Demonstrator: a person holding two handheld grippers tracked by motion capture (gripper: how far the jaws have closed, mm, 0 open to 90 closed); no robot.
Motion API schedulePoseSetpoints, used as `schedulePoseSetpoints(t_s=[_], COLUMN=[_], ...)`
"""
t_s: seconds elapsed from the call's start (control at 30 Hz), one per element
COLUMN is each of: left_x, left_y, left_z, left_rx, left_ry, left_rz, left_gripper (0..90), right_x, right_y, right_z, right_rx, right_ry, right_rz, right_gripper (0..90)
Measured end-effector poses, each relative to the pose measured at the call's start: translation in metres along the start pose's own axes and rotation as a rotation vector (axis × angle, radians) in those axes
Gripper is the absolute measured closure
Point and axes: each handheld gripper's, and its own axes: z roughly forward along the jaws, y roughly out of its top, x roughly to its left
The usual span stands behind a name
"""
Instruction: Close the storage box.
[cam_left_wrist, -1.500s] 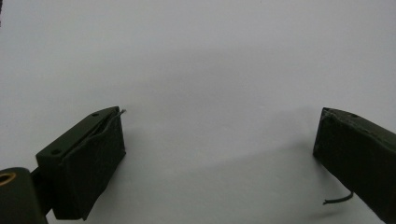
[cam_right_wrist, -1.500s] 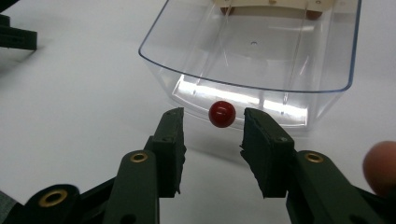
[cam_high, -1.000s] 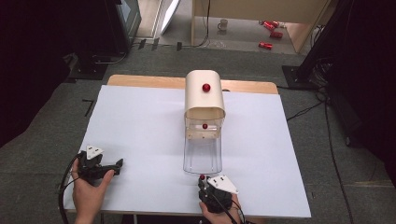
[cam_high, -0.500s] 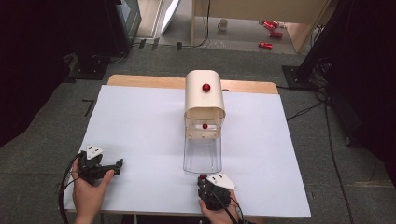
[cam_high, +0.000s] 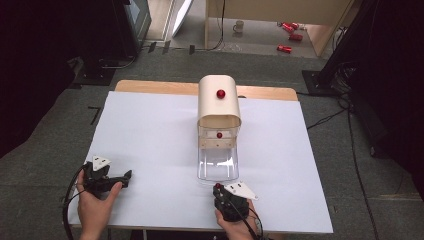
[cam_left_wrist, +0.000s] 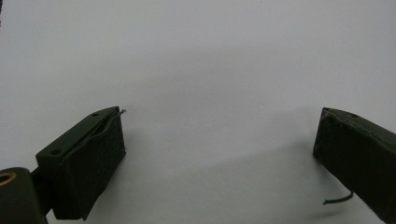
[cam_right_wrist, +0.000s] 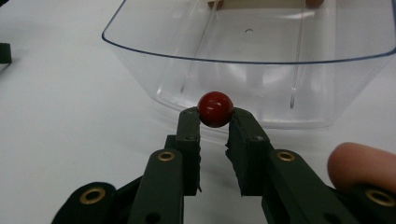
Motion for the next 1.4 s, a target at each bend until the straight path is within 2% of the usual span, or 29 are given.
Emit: schedulePoseSetpoints(t_s=[0.43, 1.07, 1.4], left_x=[0.0, 0.0, 0.0], left_y=[0.0, 0.0, 0.0], left_z=[0.0, 0.0, 0.0], left_rx=[0.0, 0.0, 0.001], left_ry=[-0.001, -0.001, -0.002], left_rz=[0.0, 0.0, -0.001], left_gripper=[1.9, 1.9, 1.9], right_x=[-0.003, -0.011, -0.016], right_y=[0.022, 0.045, 0.056], right_z=[0.001, 0.026, 0.046], right_rx=[-0.028, -0.025, -0.011], right_ry=[-0.011, -0.028, -0.039], right_rz=[-0.012, -0.01, 0.0], right_gripper=[76.3, 76.3, 76.3])
